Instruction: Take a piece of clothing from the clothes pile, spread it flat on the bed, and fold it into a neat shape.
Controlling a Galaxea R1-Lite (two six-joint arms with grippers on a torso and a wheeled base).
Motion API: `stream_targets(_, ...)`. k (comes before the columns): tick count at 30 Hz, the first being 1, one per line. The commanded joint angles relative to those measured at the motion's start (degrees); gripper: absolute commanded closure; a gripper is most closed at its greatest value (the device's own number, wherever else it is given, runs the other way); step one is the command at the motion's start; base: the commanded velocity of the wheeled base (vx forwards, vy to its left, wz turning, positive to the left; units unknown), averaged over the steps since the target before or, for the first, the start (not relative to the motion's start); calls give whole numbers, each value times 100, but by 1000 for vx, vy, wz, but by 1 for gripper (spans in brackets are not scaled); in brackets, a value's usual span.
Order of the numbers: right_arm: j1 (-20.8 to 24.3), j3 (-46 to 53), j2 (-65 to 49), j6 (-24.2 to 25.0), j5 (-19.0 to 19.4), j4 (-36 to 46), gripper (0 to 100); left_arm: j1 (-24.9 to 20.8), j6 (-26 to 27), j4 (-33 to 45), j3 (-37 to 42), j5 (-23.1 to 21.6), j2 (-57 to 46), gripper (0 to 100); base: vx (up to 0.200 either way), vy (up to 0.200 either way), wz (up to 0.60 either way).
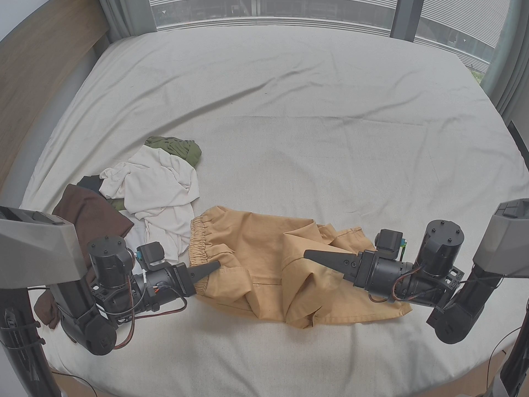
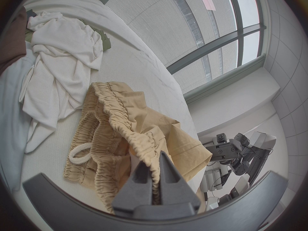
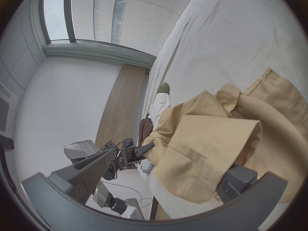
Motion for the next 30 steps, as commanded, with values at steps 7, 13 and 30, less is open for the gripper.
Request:
stream_targets(7,70,-86,102,-2,-39,-1,0,-1,-3,-23,-1,-1,1,100,0,0,0)
stream_targets(13,70,-138,172,-10,-268,-1,100,-1,-3,-23,-1,-1,1,100,0,0,0)
stream_targets(30,-17,29,-680,-19,-224,-1,100,-1,-12,-23,-107,25,-183,100,0,0,0)
